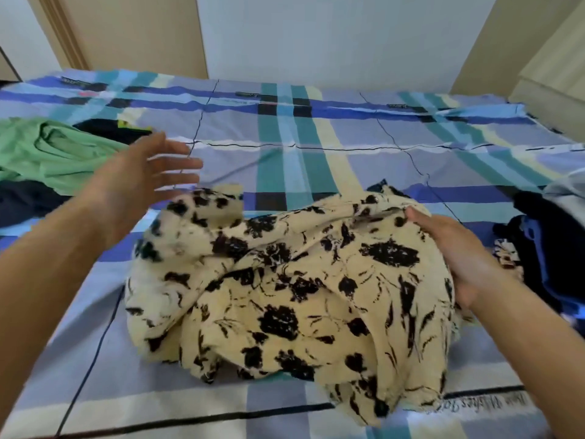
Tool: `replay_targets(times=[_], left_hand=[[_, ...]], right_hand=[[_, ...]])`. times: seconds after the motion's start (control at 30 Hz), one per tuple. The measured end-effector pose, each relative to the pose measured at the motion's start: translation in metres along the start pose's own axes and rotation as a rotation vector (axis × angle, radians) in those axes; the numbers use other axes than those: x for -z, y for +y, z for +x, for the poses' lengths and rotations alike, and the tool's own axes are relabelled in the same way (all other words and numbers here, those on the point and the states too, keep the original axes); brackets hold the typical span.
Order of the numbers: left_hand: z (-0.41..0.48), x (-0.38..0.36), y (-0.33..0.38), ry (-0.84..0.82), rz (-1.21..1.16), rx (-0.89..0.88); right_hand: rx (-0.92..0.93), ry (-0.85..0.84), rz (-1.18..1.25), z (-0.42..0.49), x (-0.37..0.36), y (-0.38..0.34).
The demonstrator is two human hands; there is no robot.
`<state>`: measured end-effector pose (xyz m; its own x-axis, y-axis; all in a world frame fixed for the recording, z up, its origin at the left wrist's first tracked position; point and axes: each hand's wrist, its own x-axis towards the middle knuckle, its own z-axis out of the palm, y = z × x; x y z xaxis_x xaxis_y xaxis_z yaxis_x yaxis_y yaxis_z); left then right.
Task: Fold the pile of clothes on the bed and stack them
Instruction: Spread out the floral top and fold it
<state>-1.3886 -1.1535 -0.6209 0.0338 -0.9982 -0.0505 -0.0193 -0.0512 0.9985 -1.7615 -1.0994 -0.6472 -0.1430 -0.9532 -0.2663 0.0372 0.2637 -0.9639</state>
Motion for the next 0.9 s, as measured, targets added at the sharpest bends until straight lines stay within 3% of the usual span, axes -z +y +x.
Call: replay_targets(times=[0.1, 0.2, 0.27, 0.33, 0.37, 0.43, 0.5, 0.63, 0.8, 0.9], left_hand=[[-0.021, -0.02, 0.004, -0.222, 0.311, -0.084], [-0.034, -0.031, -0.018, -0.431, 0.727, -0.048], [-0.035, -0.035, -0.044, -0.51, 1.018, -0.071], [-0.033, -0.042, -0.068, -0.538, 1.219, -0.151], [-0.03, -0.045, -0.075, -0.524, 1.234, -0.194], [-0.026, -0.048, -0.076, -0.472, 1.131, -0.284], [-0.023, -0.048, -0.068, -0.412, 1.013, -0.336], [-0.025, -0.045, -0.043, -0.115, 0.922, -0.466], [-0.034, -0.051, 0.004, 0.307, 0.87, -0.83], [-0.035, -0.053, 0.022, 0.42, 0.804, -0.876]], right_hand=[[0.068, 0.166, -0.171, 0.01, 0.01, 0.013], [0.273, 0.291, -0.301, 0.013, 0.013, 0.013], [0.38, 0.139, -0.458, 0.001, 0.011, 0.008], [0.294, -0.243, -0.656, -0.018, 0.003, 0.004], [0.223, -0.398, -0.803, -0.024, -0.001, 0.006], [0.179, -0.482, -1.069, -0.028, -0.004, 0.015], [0.284, -0.37, -1.139, -0.021, 0.0, 0.021], [0.57, -0.003, -0.883, -0.012, 0.01, 0.009], [1.201, 0.517, -0.728, -0.025, -0.004, -0.017], [1.231, 0.574, -0.787, -0.019, -0.002, -0.018]])
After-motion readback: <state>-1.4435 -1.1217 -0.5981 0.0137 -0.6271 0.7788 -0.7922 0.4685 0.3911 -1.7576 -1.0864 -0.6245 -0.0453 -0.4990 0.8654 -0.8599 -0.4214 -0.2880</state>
